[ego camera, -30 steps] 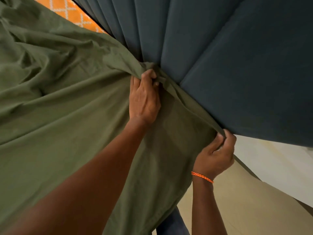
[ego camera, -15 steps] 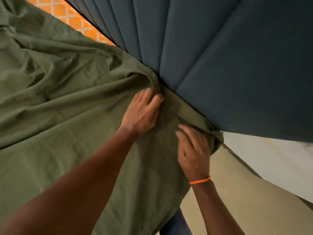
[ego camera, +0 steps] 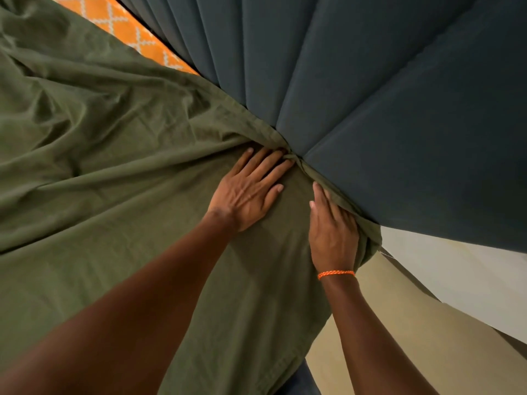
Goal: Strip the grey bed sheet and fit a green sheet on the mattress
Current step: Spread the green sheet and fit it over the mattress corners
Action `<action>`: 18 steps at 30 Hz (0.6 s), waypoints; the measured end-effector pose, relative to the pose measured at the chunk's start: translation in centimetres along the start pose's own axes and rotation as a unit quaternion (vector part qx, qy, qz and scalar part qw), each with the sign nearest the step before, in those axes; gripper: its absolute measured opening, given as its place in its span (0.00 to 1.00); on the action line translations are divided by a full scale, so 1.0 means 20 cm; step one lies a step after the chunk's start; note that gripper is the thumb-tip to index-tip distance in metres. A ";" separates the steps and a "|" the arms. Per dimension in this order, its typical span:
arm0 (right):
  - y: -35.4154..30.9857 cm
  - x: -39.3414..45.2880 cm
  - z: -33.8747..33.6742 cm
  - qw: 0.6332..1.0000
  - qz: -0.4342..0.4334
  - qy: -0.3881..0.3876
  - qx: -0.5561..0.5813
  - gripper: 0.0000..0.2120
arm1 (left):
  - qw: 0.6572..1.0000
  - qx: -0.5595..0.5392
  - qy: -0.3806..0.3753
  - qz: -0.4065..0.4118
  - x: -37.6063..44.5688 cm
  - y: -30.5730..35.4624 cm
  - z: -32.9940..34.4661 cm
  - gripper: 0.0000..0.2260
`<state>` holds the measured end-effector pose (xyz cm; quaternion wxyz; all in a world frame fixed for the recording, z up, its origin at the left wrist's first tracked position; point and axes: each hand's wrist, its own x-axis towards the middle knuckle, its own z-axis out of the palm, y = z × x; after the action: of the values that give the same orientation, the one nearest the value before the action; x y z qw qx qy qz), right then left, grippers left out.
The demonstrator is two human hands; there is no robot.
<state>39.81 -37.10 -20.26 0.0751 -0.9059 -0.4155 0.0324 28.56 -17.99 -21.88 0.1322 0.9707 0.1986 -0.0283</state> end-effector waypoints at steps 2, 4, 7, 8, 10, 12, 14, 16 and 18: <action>-0.03 0.01 0.03 1.000 0.019 0.006 -0.004 0.21 | 1.000 -0.002 0.001 -0.001 0.01 0.00 0.01 0.25; -0.07 0.03 0.03 0.999 0.035 -0.009 0.013 0.21 | 1.000 -0.005 0.005 -0.002 0.01 0.00 0.00 0.25; -0.13 0.11 0.02 0.996 0.069 -0.035 0.037 0.20 | 1.000 -0.007 0.022 -0.004 0.04 0.00 0.00 0.24; -0.15 0.15 0.01 0.994 0.086 -0.051 0.048 0.20 | 1.000 -0.007 0.027 -0.007 0.06 0.01 -0.01 0.24; -0.18 0.23 0.00 0.987 0.116 -0.092 0.060 0.21 | 0.999 -0.007 0.032 -0.019 0.10 0.04 -0.02 0.23; -0.20 0.31 0.01 0.982 0.124 -0.130 0.059 0.22 | 0.999 -0.012 0.033 -0.037 0.11 0.06 -0.03 0.22; -0.18 0.38 0.04 0.974 0.127 -0.173 0.074 0.22 | 0.999 -0.007 0.026 -0.044 0.12 0.06 -0.03 0.21; -0.14 0.45 0.06 0.963 0.115 -0.214 0.119 0.20 | 0.999 0.007 0.010 -0.041 0.19 0.06 -0.05 0.20; -0.09 0.48 0.07 0.960 0.089 -0.224 0.145 0.19 | 0.999 0.023 -0.024 -0.034 0.29 0.07 -0.08 0.19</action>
<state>44.55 -28.45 -21.30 0.1078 -0.8880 -0.3305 0.3010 34.37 -16.57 -20.59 0.1133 0.9653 0.2274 -0.0606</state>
